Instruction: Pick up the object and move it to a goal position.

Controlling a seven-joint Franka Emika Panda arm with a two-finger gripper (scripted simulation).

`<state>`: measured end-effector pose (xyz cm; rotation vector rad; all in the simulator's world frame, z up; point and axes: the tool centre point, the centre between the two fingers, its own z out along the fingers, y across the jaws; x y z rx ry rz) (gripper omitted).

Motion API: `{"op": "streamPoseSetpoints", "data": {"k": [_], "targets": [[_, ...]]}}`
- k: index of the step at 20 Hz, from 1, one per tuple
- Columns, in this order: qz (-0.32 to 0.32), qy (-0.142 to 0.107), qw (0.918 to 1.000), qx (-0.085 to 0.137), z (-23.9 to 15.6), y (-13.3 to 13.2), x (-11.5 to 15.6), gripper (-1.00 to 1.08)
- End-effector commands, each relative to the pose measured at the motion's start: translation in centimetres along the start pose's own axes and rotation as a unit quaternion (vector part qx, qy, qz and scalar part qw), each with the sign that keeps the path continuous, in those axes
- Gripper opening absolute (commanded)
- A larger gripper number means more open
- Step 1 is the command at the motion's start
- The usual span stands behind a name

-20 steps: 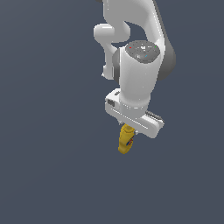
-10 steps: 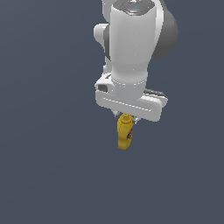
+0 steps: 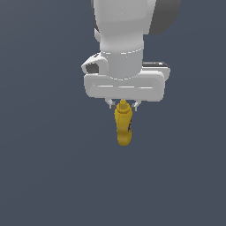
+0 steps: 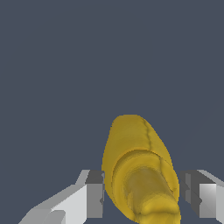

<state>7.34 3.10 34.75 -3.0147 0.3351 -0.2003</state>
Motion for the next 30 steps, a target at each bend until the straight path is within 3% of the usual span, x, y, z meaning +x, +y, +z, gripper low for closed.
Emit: {"op": "streamPoseSetpoints", "data": {"k": [1, 8, 14, 30], "targets": [[-0.027, 0.009, 0.9996, 0.008, -2.1, 0.2, 0.4, -1.0], [-0.098, 0.019, 0.9947, 0.026, -6.5, 0.9, 1.2, -1.0], [-0.16, 0.028, 0.9858, 0.043, -10.3, 1.6, 1.9, -1.0], [-0.311, 0.048, 0.9455, 0.083, -19.8, 3.5, 3.9, -1.0]]}}
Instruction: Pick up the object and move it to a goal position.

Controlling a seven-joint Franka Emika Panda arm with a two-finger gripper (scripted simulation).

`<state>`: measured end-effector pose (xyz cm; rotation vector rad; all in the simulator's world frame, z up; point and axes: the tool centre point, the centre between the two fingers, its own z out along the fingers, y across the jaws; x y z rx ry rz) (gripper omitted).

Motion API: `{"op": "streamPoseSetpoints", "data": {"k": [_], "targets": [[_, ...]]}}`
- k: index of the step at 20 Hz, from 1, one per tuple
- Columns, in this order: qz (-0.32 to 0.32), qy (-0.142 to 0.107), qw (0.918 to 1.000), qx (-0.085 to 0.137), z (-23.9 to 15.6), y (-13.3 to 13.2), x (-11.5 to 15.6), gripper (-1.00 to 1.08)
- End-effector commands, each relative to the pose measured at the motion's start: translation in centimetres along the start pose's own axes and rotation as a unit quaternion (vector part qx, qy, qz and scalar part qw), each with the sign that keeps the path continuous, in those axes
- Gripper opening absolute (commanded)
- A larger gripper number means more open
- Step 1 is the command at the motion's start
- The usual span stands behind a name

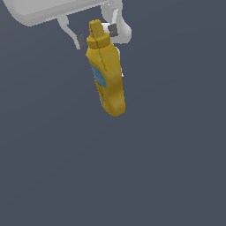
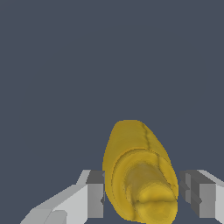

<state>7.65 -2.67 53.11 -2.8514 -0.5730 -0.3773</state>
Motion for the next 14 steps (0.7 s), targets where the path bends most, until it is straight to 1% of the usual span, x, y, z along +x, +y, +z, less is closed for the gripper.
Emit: {"op": "streamPoseSetpoints", "data": {"k": [1, 7, 14], "targets": [[-0.02, 0.006, 0.9998, 0.003, -1.6, 0.0, 0.3, -1.0], [-0.052, 0.01, 0.9985, 0.012, -3.6, 0.4, 0.8, -1.0], [-0.07, 0.012, 0.9973, 0.018, -4.7, 0.6, 1.1, -1.0]]}}
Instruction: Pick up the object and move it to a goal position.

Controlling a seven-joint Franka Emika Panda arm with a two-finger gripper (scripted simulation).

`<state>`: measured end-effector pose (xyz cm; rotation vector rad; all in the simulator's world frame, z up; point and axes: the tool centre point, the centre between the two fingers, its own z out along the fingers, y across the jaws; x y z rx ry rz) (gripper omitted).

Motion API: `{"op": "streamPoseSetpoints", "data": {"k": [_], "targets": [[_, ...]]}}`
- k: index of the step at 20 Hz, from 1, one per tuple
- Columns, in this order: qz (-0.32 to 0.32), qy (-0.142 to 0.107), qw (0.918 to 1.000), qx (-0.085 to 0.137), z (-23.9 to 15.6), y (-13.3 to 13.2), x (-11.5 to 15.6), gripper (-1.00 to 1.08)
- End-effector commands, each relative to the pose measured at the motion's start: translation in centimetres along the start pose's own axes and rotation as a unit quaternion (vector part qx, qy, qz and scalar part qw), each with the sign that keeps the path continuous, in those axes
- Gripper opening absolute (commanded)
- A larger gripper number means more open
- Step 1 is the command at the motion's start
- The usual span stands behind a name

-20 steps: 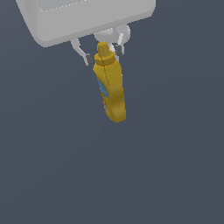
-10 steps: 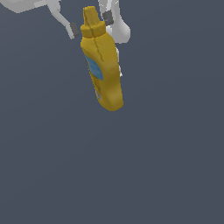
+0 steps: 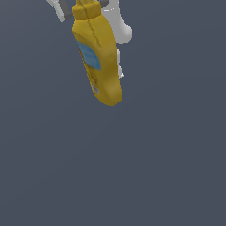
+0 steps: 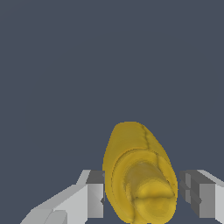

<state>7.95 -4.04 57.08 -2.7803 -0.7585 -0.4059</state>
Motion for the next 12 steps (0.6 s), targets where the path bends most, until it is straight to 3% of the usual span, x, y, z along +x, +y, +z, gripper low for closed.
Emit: {"op": "streamPoseSetpoints", "data": {"k": [1, 12], "targets": [[-0.006, 0.004, 1.0, -0.001, -0.79, -0.14, 0.19, -1.0], [-0.011, 0.005, 0.9999, 0.001, -1.13, -0.06, 0.34, -1.0]]}}
